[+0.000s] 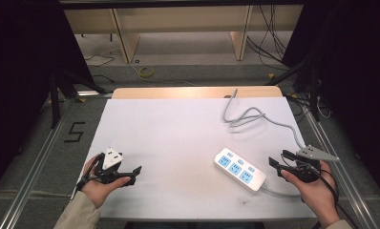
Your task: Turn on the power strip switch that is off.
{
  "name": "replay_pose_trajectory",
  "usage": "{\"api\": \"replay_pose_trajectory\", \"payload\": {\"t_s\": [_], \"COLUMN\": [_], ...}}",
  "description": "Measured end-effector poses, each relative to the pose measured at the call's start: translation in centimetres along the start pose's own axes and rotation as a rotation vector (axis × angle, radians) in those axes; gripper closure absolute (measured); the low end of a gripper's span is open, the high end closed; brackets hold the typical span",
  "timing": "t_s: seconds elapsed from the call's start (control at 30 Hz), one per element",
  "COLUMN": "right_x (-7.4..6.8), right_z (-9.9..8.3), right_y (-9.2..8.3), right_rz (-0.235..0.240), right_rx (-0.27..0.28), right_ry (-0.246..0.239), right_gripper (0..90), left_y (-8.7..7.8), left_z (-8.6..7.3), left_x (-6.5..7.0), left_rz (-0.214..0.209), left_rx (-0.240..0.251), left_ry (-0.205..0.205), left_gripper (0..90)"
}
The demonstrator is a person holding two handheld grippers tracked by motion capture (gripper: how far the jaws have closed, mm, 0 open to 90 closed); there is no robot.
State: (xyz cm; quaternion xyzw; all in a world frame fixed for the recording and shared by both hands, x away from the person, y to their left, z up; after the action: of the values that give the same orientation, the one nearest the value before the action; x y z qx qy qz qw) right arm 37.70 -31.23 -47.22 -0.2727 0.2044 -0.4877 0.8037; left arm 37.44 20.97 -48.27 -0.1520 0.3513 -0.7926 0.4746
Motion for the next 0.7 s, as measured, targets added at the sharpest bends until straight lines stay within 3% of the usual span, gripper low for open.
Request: {"api": "replay_pose_trajectory", "payload": {"t_s": [0.2,0.27,0.3,0.47,0.57,0.7], "right_x": [0.02,0.03,0.01,-0.08,-0.15,-0.25], "right_z": [0.29,0.47,0.68,0.92,0.98,1.04], "right_y": [-0.30,-0.54,-0.77,-0.92,-0.90,-0.89], "right_rz": [-0.024,-0.036,-0.049,-0.057,-0.064,-0.063], "right_rx": [-0.005,0.000,0.006,-0.003,-0.021,-0.035], "right_ry": [-0.009,-0.017,-0.020,-0.026,-0.034,-0.039], "right_gripper": [51.4,60.2,69.7,85.0,90.0,90.0], "left_y": [-0.06,-0.07,-0.06,0.07,0.14,0.15], "left_z": [-0.08,-0.13,-0.12,-0.02,-0.02,-0.03], "left_x": [-0.39,-0.46,-0.43,-0.17,-0.17,-0.20], "left_rz": [0.017,0.016,0.015,0.017,0.015,0.017], "left_rx": [-0.008,-0.013,-0.013,-0.016,-0.019,-0.020], "left_ry": [-0.015,-0.013,-0.011,-0.007,-0.012,-0.012], "left_gripper": [15.4,15.5,15.6,15.6,15.7,15.8]}}
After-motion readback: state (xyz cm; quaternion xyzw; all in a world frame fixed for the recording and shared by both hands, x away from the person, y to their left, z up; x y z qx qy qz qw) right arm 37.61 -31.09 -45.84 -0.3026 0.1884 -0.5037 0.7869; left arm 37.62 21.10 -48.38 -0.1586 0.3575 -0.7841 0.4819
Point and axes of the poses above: each handheld gripper's, and its own axes: y roughly forward along the jaws, z roughly out of its top, x roughly to its right, the point moved 5 cm from there along y, roughly forward along the jaws, and after that the axes turned 8 degrees about -x, right-handed, at the moved point
